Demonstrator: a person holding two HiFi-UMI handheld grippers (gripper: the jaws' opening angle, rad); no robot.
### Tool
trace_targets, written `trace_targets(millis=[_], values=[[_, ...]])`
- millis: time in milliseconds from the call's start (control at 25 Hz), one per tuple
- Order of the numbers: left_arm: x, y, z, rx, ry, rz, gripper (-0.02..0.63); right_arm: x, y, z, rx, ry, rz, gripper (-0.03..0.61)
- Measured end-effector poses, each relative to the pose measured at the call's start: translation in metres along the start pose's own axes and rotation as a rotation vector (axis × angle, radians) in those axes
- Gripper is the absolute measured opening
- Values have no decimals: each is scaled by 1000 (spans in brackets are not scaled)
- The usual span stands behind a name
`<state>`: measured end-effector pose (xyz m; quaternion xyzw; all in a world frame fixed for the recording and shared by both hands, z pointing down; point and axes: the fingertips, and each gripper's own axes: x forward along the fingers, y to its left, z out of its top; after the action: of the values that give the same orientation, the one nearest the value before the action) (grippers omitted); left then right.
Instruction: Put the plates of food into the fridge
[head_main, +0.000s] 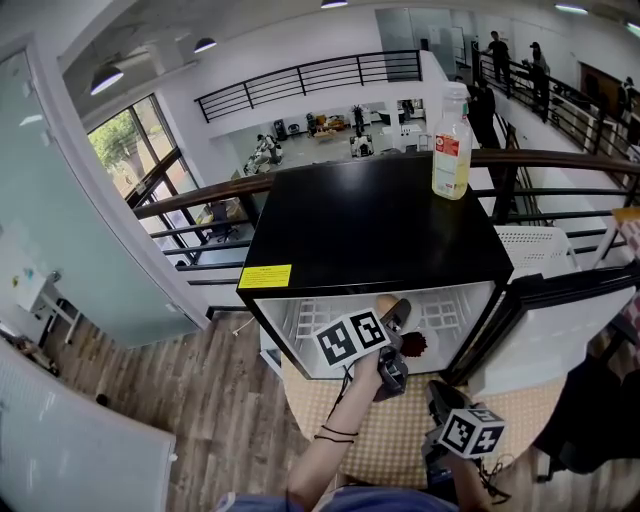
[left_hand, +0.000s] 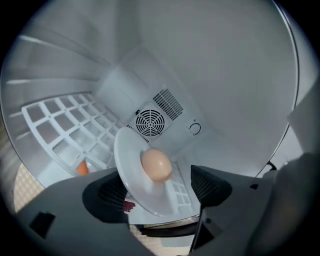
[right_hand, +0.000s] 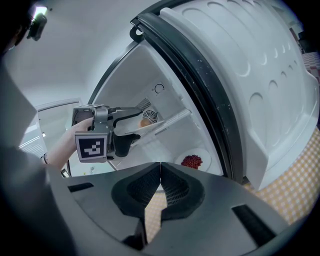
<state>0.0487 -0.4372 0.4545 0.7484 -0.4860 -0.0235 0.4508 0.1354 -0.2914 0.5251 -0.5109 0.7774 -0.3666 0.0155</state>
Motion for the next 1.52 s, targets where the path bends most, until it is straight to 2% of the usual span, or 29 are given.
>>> trace_targets(millis=[80,240,400,480,600,760,920,1120,1320,1520], values=[[1,1,-3,86,9,23,377,1,-1,-1,2,3,-3,17],[1,0,-9,203,23,37,404,3,-1,-5,4,15,0,17],[-3,11,-5,426,13,165,442,3,-2,-7,10,19,-5,17],[-4,16,-6,485,35,192,445,3,-3,-8,13,21,-8,17],[-4,19,-12,540,91,189,453,4,-4,-10,17,23,-10,17],[-9,17,-20,539,156,136,460,6,-2,-12,23,27,-2,17],[-11,18,-29,606,247,100,471,6,-2,-14,27,32,0,17],[-11,17,-29,593,255,68,477,9,3,-13,3,31,6,17],[-14,15,-22,489,223,8,476,35,32,16,-178,-22,43,17],[-16,13,-17,386,219,-60,476,63,62,42,-476,-47,39,18]])
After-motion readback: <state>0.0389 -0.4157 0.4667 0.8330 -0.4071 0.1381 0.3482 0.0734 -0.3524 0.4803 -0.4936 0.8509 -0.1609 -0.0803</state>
